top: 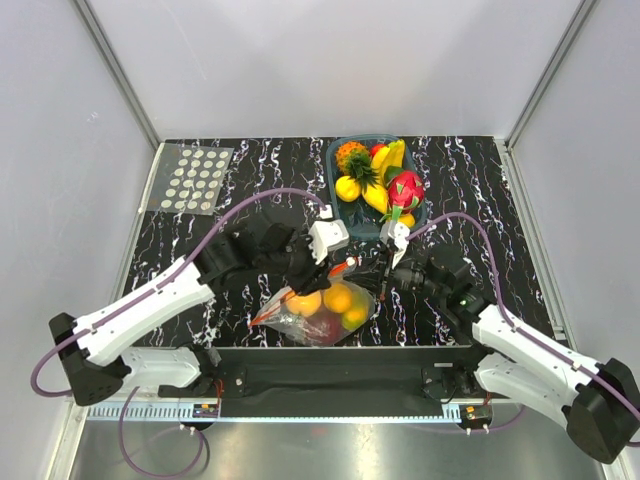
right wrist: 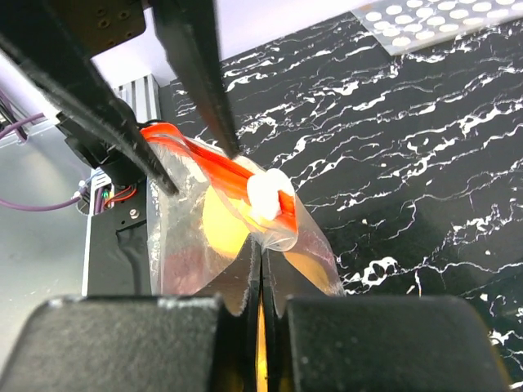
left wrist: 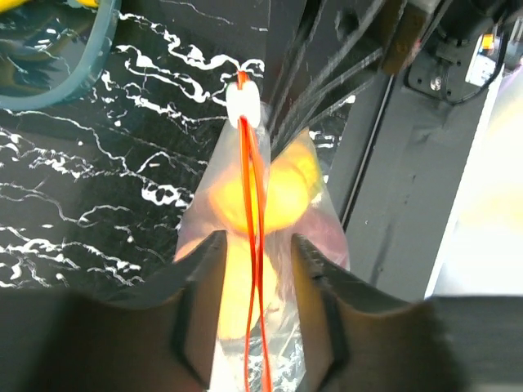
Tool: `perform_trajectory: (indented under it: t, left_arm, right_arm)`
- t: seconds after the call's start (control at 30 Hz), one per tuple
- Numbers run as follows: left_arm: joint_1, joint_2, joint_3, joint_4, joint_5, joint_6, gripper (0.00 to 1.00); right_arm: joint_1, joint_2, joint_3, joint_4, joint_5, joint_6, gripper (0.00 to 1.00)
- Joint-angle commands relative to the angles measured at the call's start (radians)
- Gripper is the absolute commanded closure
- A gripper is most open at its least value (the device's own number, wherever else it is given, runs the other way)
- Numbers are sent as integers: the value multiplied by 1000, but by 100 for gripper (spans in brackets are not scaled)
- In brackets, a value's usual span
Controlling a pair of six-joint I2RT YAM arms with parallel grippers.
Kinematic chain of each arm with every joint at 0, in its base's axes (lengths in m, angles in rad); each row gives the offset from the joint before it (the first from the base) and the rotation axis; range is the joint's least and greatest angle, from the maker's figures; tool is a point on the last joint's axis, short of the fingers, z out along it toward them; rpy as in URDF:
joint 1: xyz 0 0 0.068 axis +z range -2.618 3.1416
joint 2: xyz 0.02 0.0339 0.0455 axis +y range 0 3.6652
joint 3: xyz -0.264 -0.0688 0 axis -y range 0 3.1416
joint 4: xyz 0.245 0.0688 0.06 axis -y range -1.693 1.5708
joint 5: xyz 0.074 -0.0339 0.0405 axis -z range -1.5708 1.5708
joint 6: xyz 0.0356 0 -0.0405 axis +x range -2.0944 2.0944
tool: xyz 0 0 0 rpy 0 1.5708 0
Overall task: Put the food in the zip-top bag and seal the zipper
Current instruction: Zip the zipper food storage bag at the center of the board.
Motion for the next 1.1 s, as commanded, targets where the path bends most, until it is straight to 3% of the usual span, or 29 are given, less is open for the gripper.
perform_trajectory:
  t: [0.0, 0.23, 0.5, 0.77, 0.97, 1.07]
  left_arm:
    - [4, 46, 37, 97, 11, -55, 53]
    - [7, 132, 137, 114, 11, -109, 49]
    - [17, 161, 168, 129, 35, -151, 53]
    - [24, 190, 189, 143, 104, -164, 67]
    - [23, 205, 192, 138, 117, -164, 70]
    - [27, 210, 195, 140, 118, -164, 88]
  right_arm:
    - [-5, 28, -6, 89, 2, 16, 100]
    - [-4, 33, -1, 75, 5, 7, 100]
    - [-4, -15, -32, 75, 20, 7, 100]
    - [-2, -12, -28, 75, 12, 10, 100]
    - [-2, -15, -26, 75, 11, 12, 100]
    - [-2, -18, -28, 71, 11, 12, 100]
